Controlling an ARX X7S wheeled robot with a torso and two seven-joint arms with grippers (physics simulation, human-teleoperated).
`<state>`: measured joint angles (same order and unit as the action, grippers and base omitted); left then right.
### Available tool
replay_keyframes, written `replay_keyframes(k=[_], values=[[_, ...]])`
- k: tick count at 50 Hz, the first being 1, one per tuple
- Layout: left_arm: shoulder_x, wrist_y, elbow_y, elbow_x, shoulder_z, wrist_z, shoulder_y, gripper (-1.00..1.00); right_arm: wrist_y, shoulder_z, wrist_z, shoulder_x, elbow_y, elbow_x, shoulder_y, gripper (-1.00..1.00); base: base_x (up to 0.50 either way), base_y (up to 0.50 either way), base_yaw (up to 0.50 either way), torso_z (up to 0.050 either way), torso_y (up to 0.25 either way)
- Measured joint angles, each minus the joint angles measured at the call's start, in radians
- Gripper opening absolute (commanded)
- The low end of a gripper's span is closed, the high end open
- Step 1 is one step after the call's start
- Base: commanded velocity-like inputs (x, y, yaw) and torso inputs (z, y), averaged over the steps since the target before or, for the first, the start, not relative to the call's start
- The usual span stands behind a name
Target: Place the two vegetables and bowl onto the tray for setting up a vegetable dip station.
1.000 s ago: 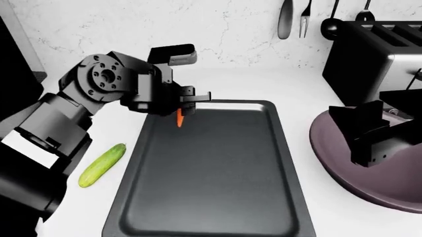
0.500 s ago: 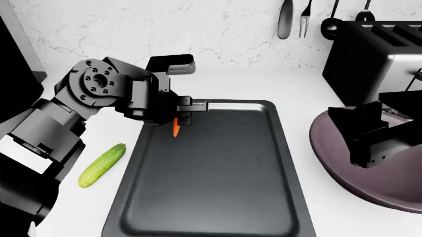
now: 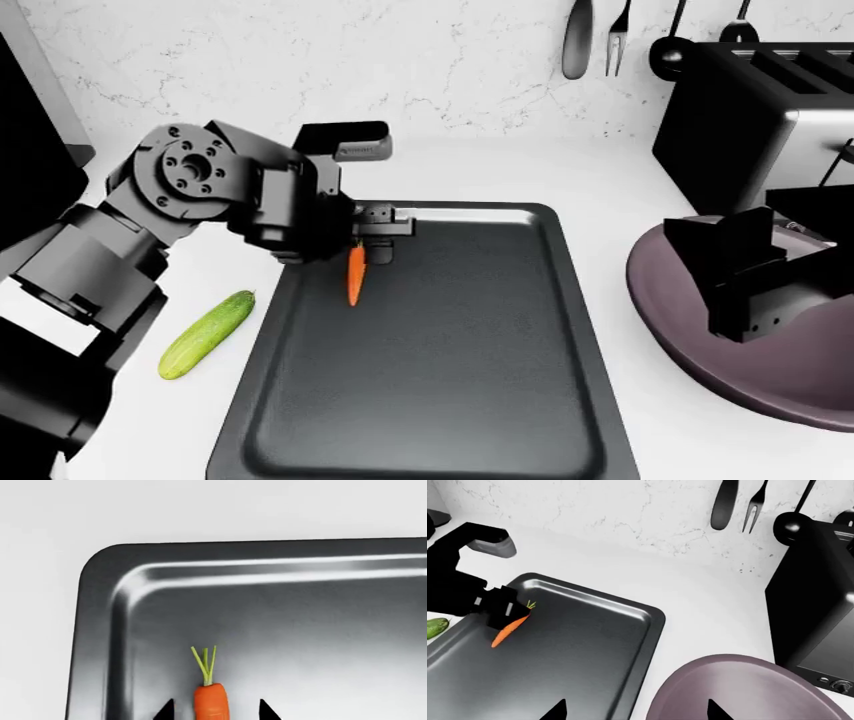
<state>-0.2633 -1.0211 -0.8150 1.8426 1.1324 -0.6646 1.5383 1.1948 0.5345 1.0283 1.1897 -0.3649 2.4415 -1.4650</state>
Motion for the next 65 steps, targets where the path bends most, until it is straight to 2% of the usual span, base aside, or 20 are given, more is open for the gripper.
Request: replay_keyframes(k=[9,15,34,47,58,65], values=[[-0.012,0.005,0.020,0.010,-0.014,-0.001,0.011,1.00,-0.005,0.000,-0.003,0.005,-0.002,0.002,0.000,1.00,0.00,0.00,0.00,0.000,0.000],[-0.048,-0.017,0.075,0.050,-0.032,-0.049,0.025,1.00,-0.009,0.000,-0.002,0.010,-0.004,0.008,-0.004,1.00,0.00,0.00,0.00,0.000,0.000],[-0.223,-0.184,0.305,0.400,-0.032,-0.414,0.129,1.00,-0.028,-0.001,-0.001,0.031,-0.019,0.033,-0.009,1.00,0.00,0.00,0.00,0.000,0.000],[-0.380,-0.190,0.515,0.701,0.044,-0.646,0.213,1.00,-0.036,0.008,0.015,0.039,-0.029,0.059,-0.026,1.00,0.00,0.00,0.00,0.000,0.000],[-0.523,-0.155,0.696,0.866,0.101,-0.754,0.249,1.00,-0.048,0.005,0.020,0.058,-0.052,0.077,-0.027,1.00,0.00,0.00,0.00,0.000,0.000],[-0.584,-0.169,0.733,0.889,0.127,-0.791,0.280,1.00,-0.054,0.006,0.022,0.064,-0.061,0.083,-0.026,1.00,0.00,0.00,0.00,0.000,0.000]])
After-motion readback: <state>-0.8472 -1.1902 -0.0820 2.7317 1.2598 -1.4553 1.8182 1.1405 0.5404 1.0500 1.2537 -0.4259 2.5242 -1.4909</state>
